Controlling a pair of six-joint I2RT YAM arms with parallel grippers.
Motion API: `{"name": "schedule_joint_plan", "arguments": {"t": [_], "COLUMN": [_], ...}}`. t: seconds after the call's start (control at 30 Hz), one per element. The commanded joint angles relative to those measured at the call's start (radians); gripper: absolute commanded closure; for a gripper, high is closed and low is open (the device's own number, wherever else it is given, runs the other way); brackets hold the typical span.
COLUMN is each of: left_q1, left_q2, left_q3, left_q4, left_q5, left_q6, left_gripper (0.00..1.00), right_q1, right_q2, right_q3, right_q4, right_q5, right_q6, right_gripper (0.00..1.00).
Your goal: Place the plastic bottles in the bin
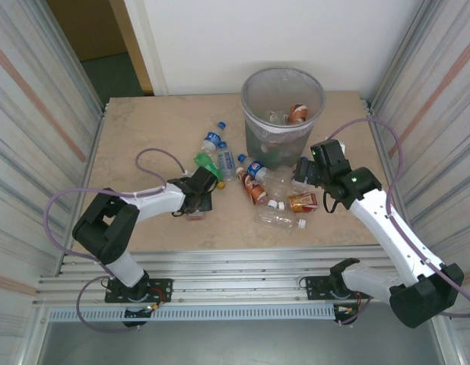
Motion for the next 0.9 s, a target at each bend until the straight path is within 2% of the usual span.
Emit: {"name": "schedule_joint_plan", "arguments": {"t": [0.0, 0.23, 0.5, 0.63, 0.87], "left_q1": [0.016, 0.021, 0.030, 0.029, 0.016], "left_q2": [-0.044, -0.192, -0.385, -0.375, -0.237], "left_q3": [-0.038, -0.073, 0.047, 0.166, 0.444], "left_q4": [-0.004, -0.056, -0.051, 0.009, 0.098], "left_q5": [-0.036, -0.099, -0.062, 0.022, 0.159], "left_q6": [0.001, 0.004, 0.164, 0.239, 0.308], "left_gripper": [0.38, 0.43, 0.43, 0.43, 0.43], "right_q1": [0.012, 0.023, 0.026, 0.028, 0.034], "right_q2": [-0.011, -0.002, -0.026, -0.049, -0.084], "right_q3": [-0.013, -0.029, -0.059, -0.084, -0.102], "right_q4": [0.014, 0.012, 0.016, 0.024, 0.026], "right_q5": [0.026, 0.041, 0.072, 0.097, 0.129], "right_q6": [0.030, 0.044, 0.068, 0.092, 0.121], "right_gripper": [0.02, 0.02, 0.02, 0.02, 0.02]}}
